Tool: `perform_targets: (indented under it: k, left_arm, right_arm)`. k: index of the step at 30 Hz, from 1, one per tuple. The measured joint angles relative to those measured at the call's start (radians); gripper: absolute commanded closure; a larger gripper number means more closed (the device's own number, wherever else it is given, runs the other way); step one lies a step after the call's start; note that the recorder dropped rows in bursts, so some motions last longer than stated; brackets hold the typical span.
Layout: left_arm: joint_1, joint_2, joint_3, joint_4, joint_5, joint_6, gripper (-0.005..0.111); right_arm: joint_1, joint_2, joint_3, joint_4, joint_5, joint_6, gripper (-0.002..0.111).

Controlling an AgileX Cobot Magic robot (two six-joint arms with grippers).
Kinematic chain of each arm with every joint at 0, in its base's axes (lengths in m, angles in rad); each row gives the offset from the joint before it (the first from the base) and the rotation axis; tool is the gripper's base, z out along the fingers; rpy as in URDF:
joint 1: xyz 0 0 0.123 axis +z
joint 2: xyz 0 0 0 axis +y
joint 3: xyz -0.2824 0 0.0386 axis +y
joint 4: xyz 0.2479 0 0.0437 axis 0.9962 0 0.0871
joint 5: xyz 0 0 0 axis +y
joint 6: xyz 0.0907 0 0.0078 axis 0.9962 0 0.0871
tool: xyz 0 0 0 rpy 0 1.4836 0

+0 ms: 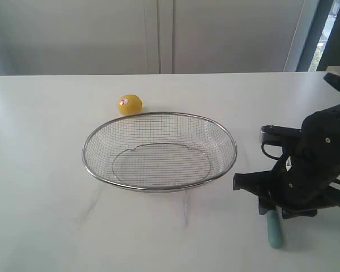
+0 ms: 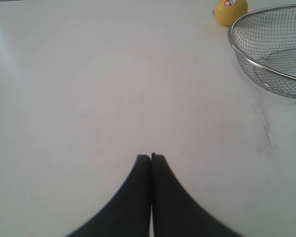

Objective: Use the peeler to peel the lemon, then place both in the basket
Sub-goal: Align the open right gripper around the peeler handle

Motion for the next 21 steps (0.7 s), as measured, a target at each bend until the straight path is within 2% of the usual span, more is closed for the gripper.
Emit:
perform_targets:
  k: [21]
  left_arm:
    - [0.0,0.0,0.0,0.0,0.0,0.0,0.107]
  right_arm:
    - [0.0,0.0,0.0,-0.026,-0.002,0.023,0.068]
